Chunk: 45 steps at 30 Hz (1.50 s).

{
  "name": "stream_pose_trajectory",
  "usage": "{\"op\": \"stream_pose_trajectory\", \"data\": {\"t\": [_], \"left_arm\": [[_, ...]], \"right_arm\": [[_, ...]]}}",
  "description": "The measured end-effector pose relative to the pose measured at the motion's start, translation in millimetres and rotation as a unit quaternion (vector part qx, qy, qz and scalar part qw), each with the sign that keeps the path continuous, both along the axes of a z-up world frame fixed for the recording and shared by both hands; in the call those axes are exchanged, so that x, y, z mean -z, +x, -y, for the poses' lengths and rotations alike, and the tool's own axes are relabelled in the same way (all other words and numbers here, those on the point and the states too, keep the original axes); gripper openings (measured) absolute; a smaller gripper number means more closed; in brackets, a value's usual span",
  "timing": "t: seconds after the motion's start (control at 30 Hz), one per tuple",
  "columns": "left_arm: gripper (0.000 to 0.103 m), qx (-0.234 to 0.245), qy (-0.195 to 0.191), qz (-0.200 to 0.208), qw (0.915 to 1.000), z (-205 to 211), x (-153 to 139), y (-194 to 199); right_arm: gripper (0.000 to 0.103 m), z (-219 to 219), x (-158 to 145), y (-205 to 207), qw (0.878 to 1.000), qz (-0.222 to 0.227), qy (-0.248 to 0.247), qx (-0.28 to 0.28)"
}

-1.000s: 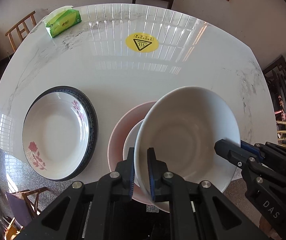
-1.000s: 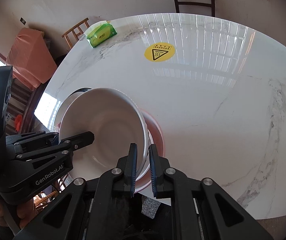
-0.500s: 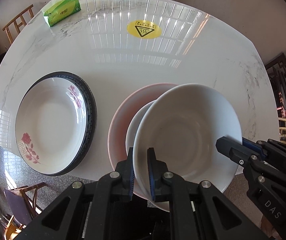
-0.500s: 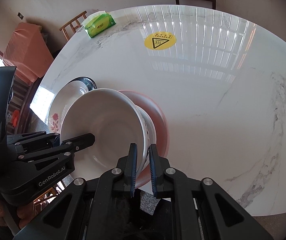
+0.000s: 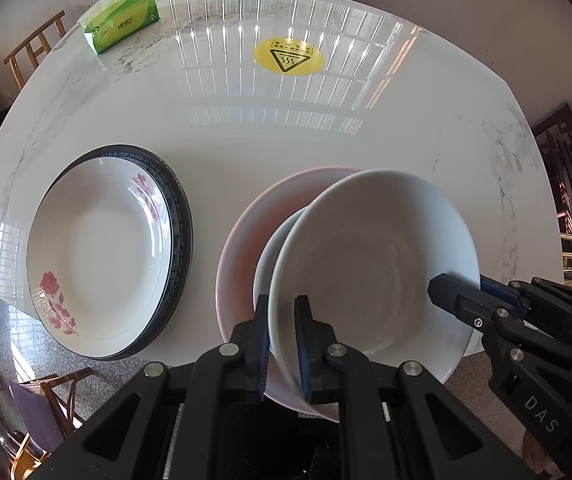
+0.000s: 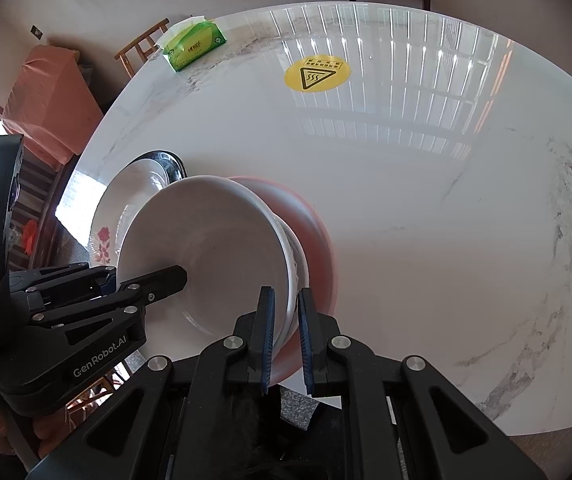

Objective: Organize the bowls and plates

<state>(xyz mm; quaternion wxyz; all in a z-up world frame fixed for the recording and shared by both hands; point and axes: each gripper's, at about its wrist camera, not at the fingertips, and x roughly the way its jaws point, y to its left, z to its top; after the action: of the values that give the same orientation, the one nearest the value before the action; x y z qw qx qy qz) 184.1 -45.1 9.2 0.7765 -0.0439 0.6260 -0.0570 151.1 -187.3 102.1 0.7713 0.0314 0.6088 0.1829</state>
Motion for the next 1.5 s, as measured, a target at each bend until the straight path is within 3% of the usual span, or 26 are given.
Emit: {"op": "stream_pose_trajectory", "data": {"t": [0.2,0.37,0.5,0.9,1.03,1.27,1.5], "left_arm": [[0.014,0.015,0.019,0.012,0.9996,6,0,-1],[0.022,0.037,0.036,0.019,0.9985,12,-1,-5],[0.041,0.052,0.057,0.038,0.9963,19,-6,-9],[0.042,0.022,-0.034,0.052,0.9978,-29,-27,-16],[0.042,-0.013,-0.071,0.042,0.9965,-59,-19,-20],[0.042,-0.039,-0.076,0.015,0.9962,-79,4,-19],[0.043,-0.037,-0.074,0.018,0.9964,-72,7,-15]], "right_arm": [[0.011,0,4,1,1.000,-0.003,-0.005,0.000],[0.012,0,4,1,1.000,-0.001,0.002,0.002],[0.014,0,2,-1,1.000,0.005,0.012,0.002],[0.017,28,-13,-11,0.996,0.044,0.072,0.031],[0.017,37,-7,-18,0.997,0.059,0.044,0.033],[0.017,35,10,-13,0.998,0.039,0.038,0.031],[0.017,25,19,-8,0.999,0.024,0.018,0.028]]}}
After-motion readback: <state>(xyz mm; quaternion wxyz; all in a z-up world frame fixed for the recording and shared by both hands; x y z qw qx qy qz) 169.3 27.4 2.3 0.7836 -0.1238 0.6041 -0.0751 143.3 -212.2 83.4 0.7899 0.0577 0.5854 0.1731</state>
